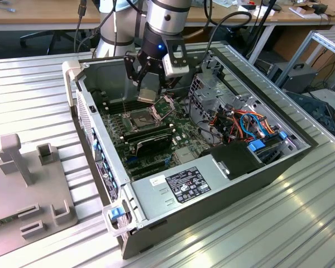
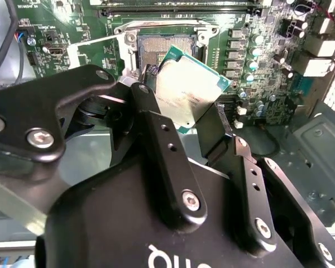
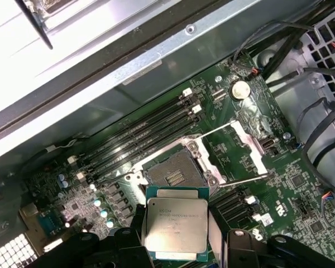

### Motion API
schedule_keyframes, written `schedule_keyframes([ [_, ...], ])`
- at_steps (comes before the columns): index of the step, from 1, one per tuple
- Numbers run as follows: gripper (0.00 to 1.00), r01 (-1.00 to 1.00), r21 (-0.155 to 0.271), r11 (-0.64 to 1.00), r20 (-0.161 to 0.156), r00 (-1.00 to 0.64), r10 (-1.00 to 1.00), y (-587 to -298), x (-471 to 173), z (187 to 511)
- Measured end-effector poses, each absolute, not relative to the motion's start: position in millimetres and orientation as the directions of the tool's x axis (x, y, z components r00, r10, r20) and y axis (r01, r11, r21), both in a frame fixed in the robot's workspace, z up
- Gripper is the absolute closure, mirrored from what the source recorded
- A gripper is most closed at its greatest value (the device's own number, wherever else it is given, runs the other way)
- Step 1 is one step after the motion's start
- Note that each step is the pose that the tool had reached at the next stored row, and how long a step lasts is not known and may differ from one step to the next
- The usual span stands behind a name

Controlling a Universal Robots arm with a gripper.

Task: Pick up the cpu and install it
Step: 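Place the cpu into insertion slot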

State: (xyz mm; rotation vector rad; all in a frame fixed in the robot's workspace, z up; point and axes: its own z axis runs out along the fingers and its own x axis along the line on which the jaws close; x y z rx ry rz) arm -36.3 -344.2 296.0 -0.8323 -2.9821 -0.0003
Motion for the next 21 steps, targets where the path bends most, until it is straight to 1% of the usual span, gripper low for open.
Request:
schedule_keyframes([
  [10,0.47,0.646,-0.012,0.763,0.044,-0.762,0.646,-344.2,-36.3,295.1],
  [21,0.47,0.673,-0.012,0.739,0.044,-0.738,0.673,-344.2,-36.3,295.0],
])
